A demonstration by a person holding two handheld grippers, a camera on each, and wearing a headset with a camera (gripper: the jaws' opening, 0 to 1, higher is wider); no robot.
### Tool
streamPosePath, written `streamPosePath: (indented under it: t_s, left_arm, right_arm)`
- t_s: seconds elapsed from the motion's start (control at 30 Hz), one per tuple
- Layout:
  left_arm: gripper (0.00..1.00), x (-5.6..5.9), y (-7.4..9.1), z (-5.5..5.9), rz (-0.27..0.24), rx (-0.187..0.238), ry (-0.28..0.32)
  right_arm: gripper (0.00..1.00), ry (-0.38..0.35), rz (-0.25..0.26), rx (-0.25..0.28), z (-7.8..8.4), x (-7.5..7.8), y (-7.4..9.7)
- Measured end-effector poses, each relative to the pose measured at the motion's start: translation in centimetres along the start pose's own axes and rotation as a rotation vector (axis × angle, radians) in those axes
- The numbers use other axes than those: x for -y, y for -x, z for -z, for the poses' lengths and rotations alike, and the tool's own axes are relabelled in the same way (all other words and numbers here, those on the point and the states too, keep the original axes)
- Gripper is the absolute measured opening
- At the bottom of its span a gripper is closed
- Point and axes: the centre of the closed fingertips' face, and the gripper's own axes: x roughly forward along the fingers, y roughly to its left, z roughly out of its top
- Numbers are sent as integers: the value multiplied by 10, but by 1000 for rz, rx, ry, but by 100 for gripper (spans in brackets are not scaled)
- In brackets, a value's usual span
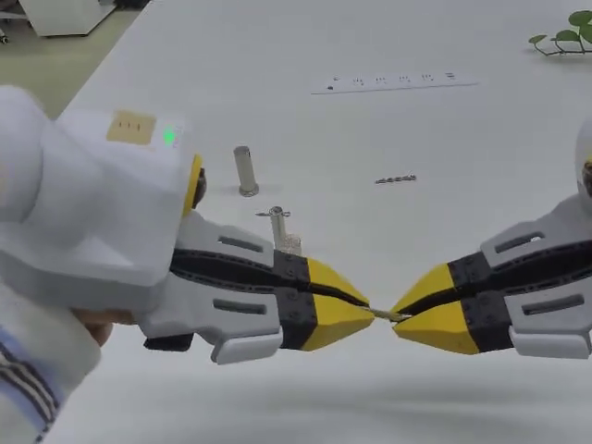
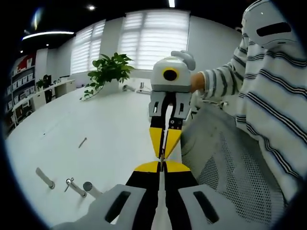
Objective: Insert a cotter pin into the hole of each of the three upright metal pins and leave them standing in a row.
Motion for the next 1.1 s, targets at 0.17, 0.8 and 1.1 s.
streamPosePath:
  t_s: [0.17, 0.8, 1.1]
  left_arm:
    - [1, 2, -6, 10, 24, -47, -25]
    - [1, -1, 2, 18, 54, -47, 32]
    - [1, -5, 4, 18, 47, -36, 63]
  right_arm:
    - [5, -6, -25, -34, 5, -4, -3]
    - [4, 12, -44, -13, -2, -6, -7]
    - [4, 2, -41, -17, 1, -1, -10]
